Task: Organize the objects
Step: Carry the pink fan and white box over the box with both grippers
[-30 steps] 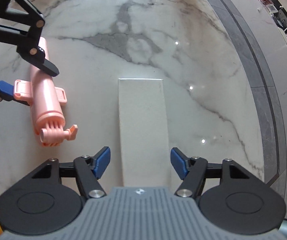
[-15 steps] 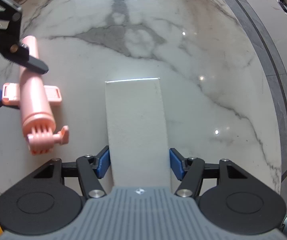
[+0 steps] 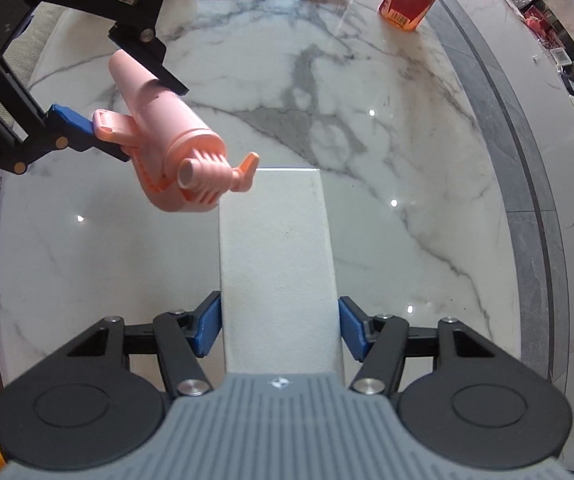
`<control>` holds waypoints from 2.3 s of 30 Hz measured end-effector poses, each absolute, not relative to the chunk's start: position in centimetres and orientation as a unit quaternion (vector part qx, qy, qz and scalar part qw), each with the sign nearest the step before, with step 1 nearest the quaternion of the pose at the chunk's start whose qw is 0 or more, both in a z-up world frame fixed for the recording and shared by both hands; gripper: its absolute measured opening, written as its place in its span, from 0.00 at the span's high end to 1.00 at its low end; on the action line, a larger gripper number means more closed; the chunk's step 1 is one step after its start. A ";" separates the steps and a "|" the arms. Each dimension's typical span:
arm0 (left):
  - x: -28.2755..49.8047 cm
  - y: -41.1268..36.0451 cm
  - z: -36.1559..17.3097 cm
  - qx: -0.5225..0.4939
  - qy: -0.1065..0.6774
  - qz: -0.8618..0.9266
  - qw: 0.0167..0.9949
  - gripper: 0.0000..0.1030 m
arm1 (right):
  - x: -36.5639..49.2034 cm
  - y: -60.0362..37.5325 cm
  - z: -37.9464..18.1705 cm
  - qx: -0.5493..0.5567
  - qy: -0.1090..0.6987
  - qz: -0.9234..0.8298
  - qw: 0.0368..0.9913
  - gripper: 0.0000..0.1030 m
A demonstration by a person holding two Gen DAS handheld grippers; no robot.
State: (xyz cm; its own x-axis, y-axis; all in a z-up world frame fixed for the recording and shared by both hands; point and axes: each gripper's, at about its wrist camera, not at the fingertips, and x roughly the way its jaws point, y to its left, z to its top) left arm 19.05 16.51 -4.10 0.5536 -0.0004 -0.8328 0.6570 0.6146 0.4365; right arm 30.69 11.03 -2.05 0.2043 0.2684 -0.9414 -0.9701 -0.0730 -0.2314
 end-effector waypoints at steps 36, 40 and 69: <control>23.3 -7.5 -1.2 0.503 0.294 -0.339 0.739 0.52 | 28.9 -12.0 -3.2 -0.550 0.304 0.472 0.618 0.39; 24.4 -8.3 -2.3 0.501 0.299 -0.350 0.733 0.52 | 29.7 -11.8 -4.9 -0.551 0.304 0.481 0.610 0.39; 25.2 -8.8 -4.3 0.512 0.300 -0.364 0.717 0.52 | 30.1 -12.9 -4.7 -0.542 0.309 0.465 0.627 0.51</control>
State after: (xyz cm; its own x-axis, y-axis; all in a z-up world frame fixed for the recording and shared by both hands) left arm 25.22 -8.80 -4.32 0.5544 -0.2152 -0.8040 0.8303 0.2094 0.5165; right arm 30.08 -12.85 -4.74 0.3756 0.2482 -0.8929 -0.9194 -0.0215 -0.3927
